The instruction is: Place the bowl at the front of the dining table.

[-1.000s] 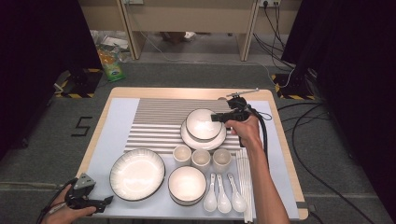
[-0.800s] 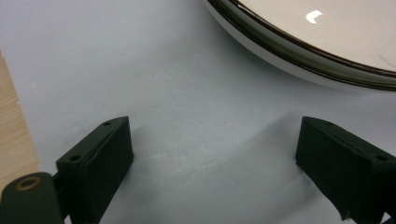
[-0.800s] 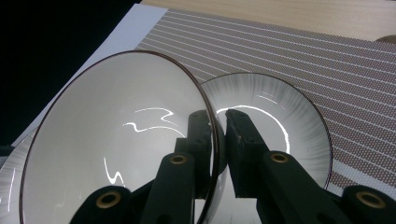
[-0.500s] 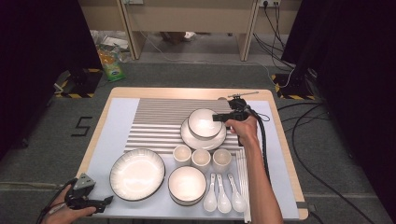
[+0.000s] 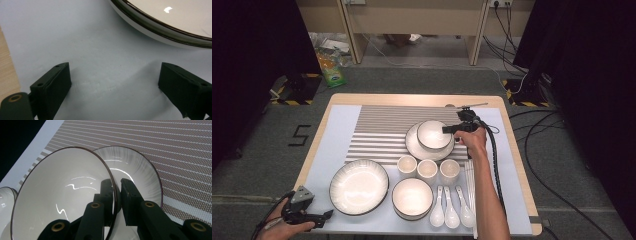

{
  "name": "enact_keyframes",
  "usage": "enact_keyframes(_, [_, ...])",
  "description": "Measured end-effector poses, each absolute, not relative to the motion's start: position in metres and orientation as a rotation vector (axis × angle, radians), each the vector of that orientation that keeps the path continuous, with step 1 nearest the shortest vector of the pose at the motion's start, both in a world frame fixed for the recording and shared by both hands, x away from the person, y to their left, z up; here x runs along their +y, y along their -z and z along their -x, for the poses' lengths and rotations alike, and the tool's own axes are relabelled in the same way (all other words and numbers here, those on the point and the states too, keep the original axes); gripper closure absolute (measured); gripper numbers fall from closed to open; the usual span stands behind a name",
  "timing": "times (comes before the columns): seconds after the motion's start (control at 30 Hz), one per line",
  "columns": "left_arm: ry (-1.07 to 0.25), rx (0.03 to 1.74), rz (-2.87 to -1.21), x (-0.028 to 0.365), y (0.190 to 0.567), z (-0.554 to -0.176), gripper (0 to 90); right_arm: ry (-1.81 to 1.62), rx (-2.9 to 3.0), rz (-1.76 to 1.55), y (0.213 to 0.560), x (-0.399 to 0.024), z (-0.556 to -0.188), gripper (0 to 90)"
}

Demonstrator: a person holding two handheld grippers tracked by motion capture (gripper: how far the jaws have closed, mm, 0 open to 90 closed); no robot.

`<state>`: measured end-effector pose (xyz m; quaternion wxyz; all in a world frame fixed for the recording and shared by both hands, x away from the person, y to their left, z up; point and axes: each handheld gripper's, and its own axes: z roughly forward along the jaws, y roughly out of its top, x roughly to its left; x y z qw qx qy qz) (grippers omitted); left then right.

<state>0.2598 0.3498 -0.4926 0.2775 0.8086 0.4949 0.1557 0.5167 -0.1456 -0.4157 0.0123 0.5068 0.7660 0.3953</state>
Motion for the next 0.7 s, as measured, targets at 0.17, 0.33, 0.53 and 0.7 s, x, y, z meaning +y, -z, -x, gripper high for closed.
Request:
enact_keyframes(0.17, [-0.42,1.328,-2.171,0.35,0.493,-0.26,9.8,-1.225,2.38,-1.596,0.42,-0.145,-0.519,80.0])
enact_keyframes(0.33, [-0.421,1.328,-2.175,0.35,0.492,-0.26,9.8,-1.193,2.373,-1.627,0.426,-0.145,-0.522,80.0])
enact_keyframes(0.53, [-0.422,1.326,-2.174,0.35,0.493,-0.259,9.8,-1.15,2.384,-1.628,0.433,-0.144,-0.525,79.9])
enact_keyframes(0.7, [-0.421,1.325,-2.172,0.35,0.493,-0.259,9.8,-1.128,2.386,-1.637,0.438,-0.142,-0.527,79.6])
